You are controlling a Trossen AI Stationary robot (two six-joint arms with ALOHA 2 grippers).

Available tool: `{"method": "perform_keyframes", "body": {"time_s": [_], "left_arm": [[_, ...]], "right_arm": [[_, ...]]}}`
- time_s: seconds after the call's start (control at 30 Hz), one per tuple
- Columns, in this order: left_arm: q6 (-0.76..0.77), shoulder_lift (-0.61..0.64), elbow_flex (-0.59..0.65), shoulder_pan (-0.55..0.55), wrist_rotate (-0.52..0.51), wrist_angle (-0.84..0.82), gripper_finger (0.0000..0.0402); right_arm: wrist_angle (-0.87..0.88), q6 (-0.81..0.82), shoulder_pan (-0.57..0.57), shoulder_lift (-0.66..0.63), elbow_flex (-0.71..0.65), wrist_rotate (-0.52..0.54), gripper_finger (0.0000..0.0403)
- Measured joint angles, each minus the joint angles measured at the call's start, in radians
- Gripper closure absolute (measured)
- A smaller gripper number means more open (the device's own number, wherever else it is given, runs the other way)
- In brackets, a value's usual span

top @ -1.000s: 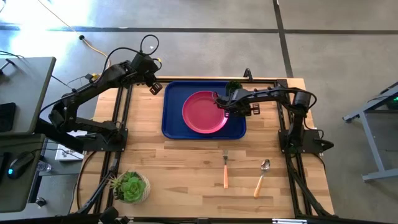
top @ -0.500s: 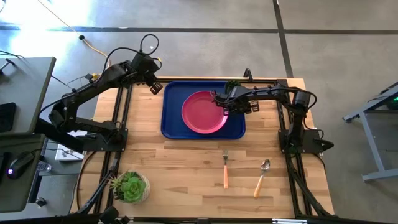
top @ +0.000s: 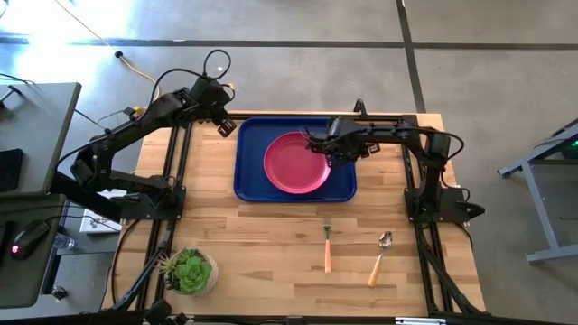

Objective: Pick and place plate/cup/fork/spoon on tray
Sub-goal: Put the orange fork to the left side of the pink plate on the blue serving tray

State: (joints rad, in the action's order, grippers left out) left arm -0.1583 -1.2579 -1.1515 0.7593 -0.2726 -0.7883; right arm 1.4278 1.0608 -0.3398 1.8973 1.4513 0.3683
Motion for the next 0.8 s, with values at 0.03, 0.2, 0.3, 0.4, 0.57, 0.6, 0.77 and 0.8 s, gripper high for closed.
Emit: {"method": "perform_keyframes", "body": {"time_s": [0.03,0.2,0.3,0.4,0.57,0.6,0.77,0.8], "left_arm": [[0.01,0.0,0.0,0.0,-0.002,0.0,0.0332],[0.05,0.0,0.0,0.0,-0.035,-0.004,0.0328],[0.057,0.0,0.0,0.006,-0.053,-0.004,0.0315],[0.126,0.0,0.0,0.018,-0.06,-0.005,0.0293],[0.291,0.0,0.0,0.021,0.021,-0.041,0.0267],[0.313,0.0,0.0,0.018,0.05,-0.045,0.0266],[0.341,0.0,0.0,-0.014,0.192,-0.058,0.0265],[0.341,0.0,0.0,-0.022,0.208,-0.064,0.0266]], "right_arm": [[0.021,-0.017,0.007,0.0,0.022,0.008,0.0249],[0.097,-0.136,0.043,-0.001,0.139,0.059,0.0249],[0.127,-0.221,0.067,-0.001,0.214,0.083,0.0249],[0.145,-0.293,0.089,-0.002,0.288,0.097,0.0249],[0.143,-0.359,0.129,-0.022,0.391,0.081,0.0249],[0.144,-0.357,0.139,-0.025,0.409,0.068,0.0249],[0.143,-0.272,0.194,-0.043,0.472,-0.024,0.0249],[0.143,-0.243,0.208,-0.043,0.477,-0.041,0.0249]]}}
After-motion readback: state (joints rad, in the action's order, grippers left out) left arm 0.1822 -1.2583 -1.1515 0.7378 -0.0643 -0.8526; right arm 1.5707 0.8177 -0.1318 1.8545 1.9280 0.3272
